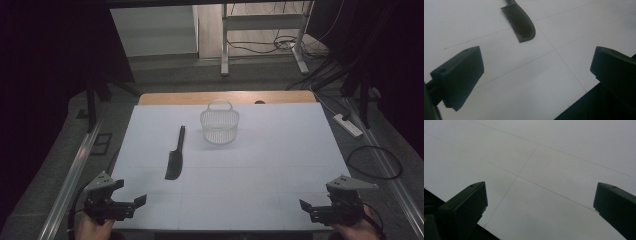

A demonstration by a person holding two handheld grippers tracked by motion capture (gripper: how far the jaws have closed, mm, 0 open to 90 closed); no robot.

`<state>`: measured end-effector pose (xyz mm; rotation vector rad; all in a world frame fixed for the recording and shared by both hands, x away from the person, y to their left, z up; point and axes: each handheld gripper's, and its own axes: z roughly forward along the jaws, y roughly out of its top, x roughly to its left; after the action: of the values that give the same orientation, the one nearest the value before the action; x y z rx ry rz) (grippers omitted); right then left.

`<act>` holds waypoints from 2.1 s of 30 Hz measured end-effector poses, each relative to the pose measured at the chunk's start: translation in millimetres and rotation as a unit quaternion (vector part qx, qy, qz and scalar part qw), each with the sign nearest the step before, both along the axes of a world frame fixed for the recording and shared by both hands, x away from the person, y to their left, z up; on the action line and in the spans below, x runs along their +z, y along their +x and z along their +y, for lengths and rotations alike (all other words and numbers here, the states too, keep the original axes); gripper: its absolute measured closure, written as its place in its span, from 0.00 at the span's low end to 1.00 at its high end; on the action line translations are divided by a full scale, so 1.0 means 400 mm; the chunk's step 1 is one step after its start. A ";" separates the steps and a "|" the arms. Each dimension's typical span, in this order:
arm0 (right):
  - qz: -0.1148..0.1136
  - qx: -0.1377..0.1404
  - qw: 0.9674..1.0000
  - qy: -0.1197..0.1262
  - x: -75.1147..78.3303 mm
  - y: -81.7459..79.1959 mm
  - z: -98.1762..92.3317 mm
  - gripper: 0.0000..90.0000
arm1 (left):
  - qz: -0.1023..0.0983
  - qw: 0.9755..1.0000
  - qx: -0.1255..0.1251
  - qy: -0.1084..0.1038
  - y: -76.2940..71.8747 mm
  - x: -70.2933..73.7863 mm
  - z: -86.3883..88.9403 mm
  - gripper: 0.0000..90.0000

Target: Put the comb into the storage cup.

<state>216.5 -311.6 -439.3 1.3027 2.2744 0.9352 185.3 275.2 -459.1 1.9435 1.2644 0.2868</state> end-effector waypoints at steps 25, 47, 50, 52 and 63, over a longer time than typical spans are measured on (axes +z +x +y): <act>0.002 0.006 1.000 -0.005 -0.002 0.001 0.005 0.00 | 0.010 1.000 -0.030 0.000 0.065 -0.008 -0.020 0.00; 0.001 0.009 1.000 -0.011 -0.002 0.002 0.008 0.00 | 0.020 0.999 -0.042 -0.002 0.141 -0.006 -0.047 0.00; 0.001 0.009 1.000 -0.011 -0.002 0.002 0.008 0.00 | 0.020 0.999 -0.044 -0.005 0.152 -0.003 -0.048 0.00; 0.000 0.010 1.000 -0.010 -0.002 0.001 0.007 0.00 | 0.021 0.999 -0.046 -0.006 0.159 -0.003 -0.049 0.00; 0.000 0.007 1.000 -0.007 -0.002 0.003 0.006 0.00 | 0.018 0.999 -0.051 -0.003 0.194 0.000 -0.066 0.00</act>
<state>217.7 -309.3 -439.9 1.2832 2.2893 0.9207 262.8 248.8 -459.1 2.0101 1.1830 0.1964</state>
